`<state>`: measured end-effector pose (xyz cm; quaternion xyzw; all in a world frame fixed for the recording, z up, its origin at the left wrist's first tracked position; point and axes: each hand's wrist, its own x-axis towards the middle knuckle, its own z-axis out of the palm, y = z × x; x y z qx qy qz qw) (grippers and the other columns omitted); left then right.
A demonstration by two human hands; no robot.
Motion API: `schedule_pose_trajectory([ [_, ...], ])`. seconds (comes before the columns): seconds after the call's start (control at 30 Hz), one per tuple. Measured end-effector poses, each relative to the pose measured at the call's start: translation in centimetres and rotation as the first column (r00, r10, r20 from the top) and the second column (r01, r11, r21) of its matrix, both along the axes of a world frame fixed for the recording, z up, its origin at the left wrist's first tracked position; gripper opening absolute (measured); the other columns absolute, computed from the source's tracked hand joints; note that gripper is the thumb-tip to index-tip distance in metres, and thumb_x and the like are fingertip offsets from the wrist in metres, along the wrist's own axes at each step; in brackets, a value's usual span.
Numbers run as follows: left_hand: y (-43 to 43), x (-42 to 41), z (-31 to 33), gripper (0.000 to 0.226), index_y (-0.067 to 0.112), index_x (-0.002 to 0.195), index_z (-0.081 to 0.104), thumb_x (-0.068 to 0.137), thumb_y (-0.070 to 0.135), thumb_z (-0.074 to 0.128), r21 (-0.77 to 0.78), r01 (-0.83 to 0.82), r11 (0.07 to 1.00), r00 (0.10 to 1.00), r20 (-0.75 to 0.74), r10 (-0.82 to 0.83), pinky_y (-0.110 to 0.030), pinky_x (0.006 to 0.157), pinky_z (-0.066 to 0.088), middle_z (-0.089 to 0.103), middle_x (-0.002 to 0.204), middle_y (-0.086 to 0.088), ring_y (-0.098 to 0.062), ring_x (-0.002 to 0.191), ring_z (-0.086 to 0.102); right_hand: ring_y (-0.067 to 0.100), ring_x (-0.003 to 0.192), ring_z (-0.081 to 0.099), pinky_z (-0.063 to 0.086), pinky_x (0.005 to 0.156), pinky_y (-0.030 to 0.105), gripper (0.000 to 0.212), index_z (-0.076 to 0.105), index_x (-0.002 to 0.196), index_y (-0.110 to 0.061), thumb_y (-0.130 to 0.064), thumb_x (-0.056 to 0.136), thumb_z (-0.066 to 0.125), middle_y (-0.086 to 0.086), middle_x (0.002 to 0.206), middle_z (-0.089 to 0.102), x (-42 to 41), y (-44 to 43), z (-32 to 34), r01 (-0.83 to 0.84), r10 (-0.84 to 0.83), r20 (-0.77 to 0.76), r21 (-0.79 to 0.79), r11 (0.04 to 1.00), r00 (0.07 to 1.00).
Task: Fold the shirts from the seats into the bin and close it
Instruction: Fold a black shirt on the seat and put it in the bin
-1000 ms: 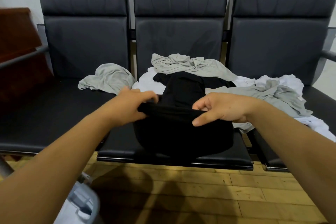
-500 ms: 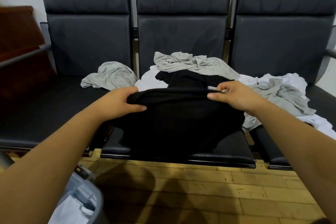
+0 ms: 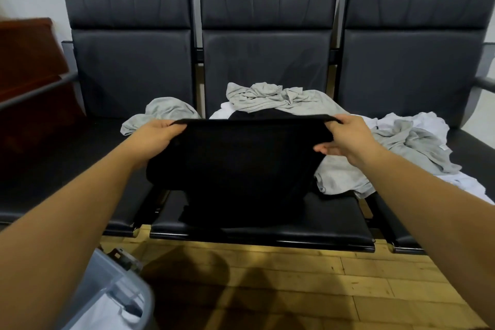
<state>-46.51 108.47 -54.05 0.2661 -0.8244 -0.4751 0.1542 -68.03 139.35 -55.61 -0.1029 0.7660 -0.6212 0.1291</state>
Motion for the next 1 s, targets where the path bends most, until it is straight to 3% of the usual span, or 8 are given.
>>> schedule_pose_trajectory([
  [0.07,-0.9,-1.1,2.2,0.025,0.037,0.088,0.075,0.101,0.032,0.055,-0.157,-0.047,0.987,0.998,-0.052,0.039,-0.041,0.089,0.052,0.075,0.101,-0.009,-0.024,0.090,0.068,0.035,0.070,0.074,0.063,0.065,0.036,0.018,0.061,0.107,-0.011,-0.010,0.104,0.044,0.014,0.110,0.064,-0.7,-1.2,2.2,0.009,-0.004,0.035,-0.141,0.990,0.999],
  [0.17,-1.5,-2.2,6.9,0.026,0.018,0.111,0.072,0.102,0.024,0.049,-0.389,-0.178,0.904,0.982,-0.126,0.139,-0.035,0.079,0.043,0.068,0.101,-0.010,-0.025,0.092,0.061,0.035,0.076,0.073,0.062,0.063,0.031,0.018,0.062,0.109,-0.008,-0.005,0.102,0.046,0.017,0.119,0.061,-2.3,-2.3,6.3,0.005,-0.023,-0.080,-0.214,0.977,0.997],
  [0.33,-2.1,-1.4,14.6,0.030,0.019,0.109,0.065,0.100,0.032,0.039,-0.736,-0.292,0.611,0.948,-0.139,0.286,-0.048,0.085,0.053,0.067,0.111,-0.021,-0.044,0.086,0.066,0.033,0.104,0.066,0.059,0.063,0.021,0.026,0.065,0.084,-0.006,0.014,0.093,0.050,0.019,0.108,0.062,-3.6,-3.0,14.3,-0.028,-0.029,-0.284,-0.191,0.981,0.958],
  [0.4,-1.4,-1.1,17.5,0.025,0.016,0.104,0.064,0.100,0.026,0.041,-0.672,-0.323,0.667,0.943,-0.170,0.285,-0.048,0.081,0.056,0.069,0.105,-0.019,-0.040,0.078,0.068,0.031,0.099,0.067,0.059,0.067,0.023,0.037,0.066,0.077,-0.009,0.020,0.088,0.046,0.015,0.099,0.062,-3.7,-2.5,17.4,0.013,-0.077,-0.371,-0.172,0.985,0.926],
  [0.5,0.5,-1.2,21.5,0.025,0.007,0.123,0.061,0.100,0.013,0.054,-0.098,-0.283,0.954,0.888,-0.402,0.222,-0.046,0.073,0.063,0.065,0.113,-0.013,-0.033,0.090,0.068,0.021,0.084,0.071,0.059,0.071,0.021,0.036,0.069,0.084,-0.012,0.015,0.090,0.045,0.012,0.101,0.067,-3.6,-1.4,21.0,0.092,-0.186,-0.491,-0.210,0.973,0.851],
  [0.57,1.7,-0.9,23.2,0.030,0.006,0.128,0.058,0.099,0.013,0.057,0.126,-0.198,0.972,0.824,-0.516,0.235,-0.045,0.072,0.064,0.061,0.117,-0.011,-0.032,0.099,0.067,0.016,0.078,0.071,0.055,0.059,0.012,0.031,0.069,0.098,-0.013,0.008,0.094,0.046,0.012,0.107,0.068,-3.5,-0.8,22.2,0.141,-0.223,-0.581,-0.182,0.973,0.783],
  [0.73,2.7,-0.2,21.6,0.023,0.011,0.122,0.058,0.103,0.022,0.051,-0.020,-0.204,0.979,0.940,-0.283,0.190,-0.037,0.069,0.064,0.065,0.109,-0.009,-0.023,0.090,0.070,0.016,0.050,0.066,0.048,0.043,0.023,0.032,0.068,0.111,-0.007,0.005,0.092,0.045,0.015,0.100,0.066,-2.4,0.7,21.0,0.200,-0.062,-0.545,0.198,0.960,0.836],
  [1.0,2.4,-1.0,17.2,0.012,0.007,0.105,0.061,0.100,0.017,0.059,0.140,-0.165,0.976,0.957,-0.217,0.193,-0.047,0.077,0.063,0.062,0.125,-0.016,-0.030,0.108,0.065,0.016,0.054,0.062,0.050,0.042,0.021,0.021,0.069,0.106,-0.005,-0.001,0.093,0.053,0.013,0.080,0.064,-4.1,1.7,16.8,0.147,-0.042,-0.472,0.189,0.971,0.881],
])
